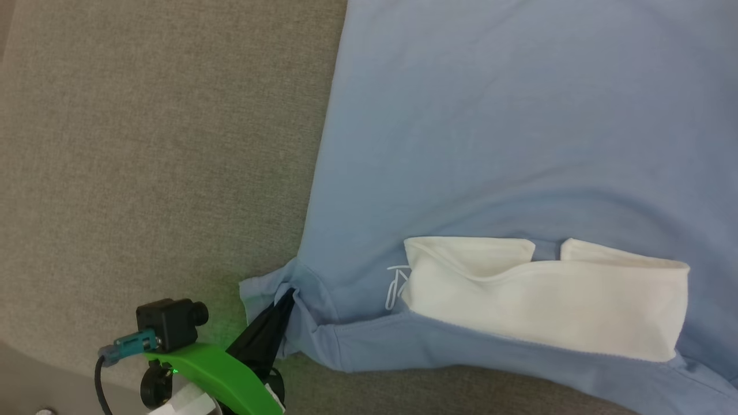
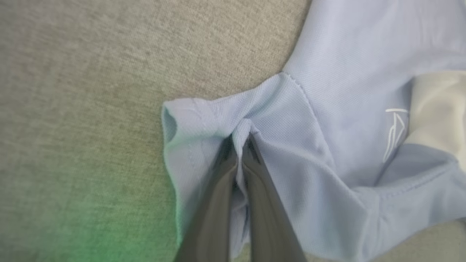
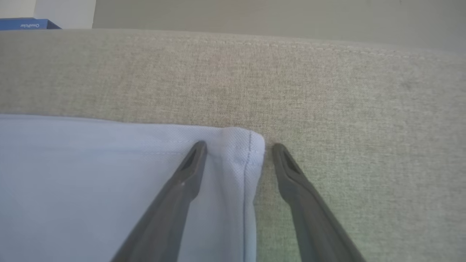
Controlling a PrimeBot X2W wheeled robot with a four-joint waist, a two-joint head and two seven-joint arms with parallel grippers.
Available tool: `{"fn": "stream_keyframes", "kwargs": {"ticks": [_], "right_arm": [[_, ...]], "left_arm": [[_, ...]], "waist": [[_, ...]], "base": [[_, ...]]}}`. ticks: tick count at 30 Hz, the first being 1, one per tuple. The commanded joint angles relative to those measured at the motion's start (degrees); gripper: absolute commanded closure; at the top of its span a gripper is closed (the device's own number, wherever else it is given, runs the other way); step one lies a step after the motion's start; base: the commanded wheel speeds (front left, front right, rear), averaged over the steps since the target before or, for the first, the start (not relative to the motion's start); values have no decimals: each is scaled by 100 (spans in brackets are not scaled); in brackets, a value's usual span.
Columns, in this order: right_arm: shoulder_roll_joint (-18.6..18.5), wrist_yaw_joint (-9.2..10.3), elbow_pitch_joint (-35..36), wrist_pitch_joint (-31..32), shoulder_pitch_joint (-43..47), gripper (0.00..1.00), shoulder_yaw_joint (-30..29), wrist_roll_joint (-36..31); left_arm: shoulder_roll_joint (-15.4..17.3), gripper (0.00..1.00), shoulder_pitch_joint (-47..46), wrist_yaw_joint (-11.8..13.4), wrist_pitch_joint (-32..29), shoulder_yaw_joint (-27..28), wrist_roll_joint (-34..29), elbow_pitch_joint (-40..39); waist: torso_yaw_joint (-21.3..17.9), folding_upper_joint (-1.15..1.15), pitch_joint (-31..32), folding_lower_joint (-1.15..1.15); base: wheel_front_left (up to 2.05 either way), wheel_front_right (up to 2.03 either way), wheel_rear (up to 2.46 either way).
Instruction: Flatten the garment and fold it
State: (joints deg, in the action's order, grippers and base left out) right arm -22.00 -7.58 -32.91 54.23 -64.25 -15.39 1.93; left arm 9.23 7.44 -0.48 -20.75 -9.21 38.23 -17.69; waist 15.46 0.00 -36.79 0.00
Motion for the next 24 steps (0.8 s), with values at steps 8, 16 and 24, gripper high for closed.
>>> {"fn": "stream_keyframes", "kwargs": {"ticks": [8,16,24], "right_arm": [[-57,9,808,-244,753,100,207,-10],[-297,9,1398,-3445,2181,100,344,614],[-188,9,1438,-4508,3755,100,-101,732]], "left_arm": [[-10,100,-96,112,-45,2,-30,558],[80,100,35,133,-43,52,-17,728],[317,100,395,247,-218,222,28,606]], "waist": [[69,0,122,0],[-212,0,855,0],[-673,0,1741,0]], "base": [[0,0,0],[0,0,0],[0,0,0]]}}
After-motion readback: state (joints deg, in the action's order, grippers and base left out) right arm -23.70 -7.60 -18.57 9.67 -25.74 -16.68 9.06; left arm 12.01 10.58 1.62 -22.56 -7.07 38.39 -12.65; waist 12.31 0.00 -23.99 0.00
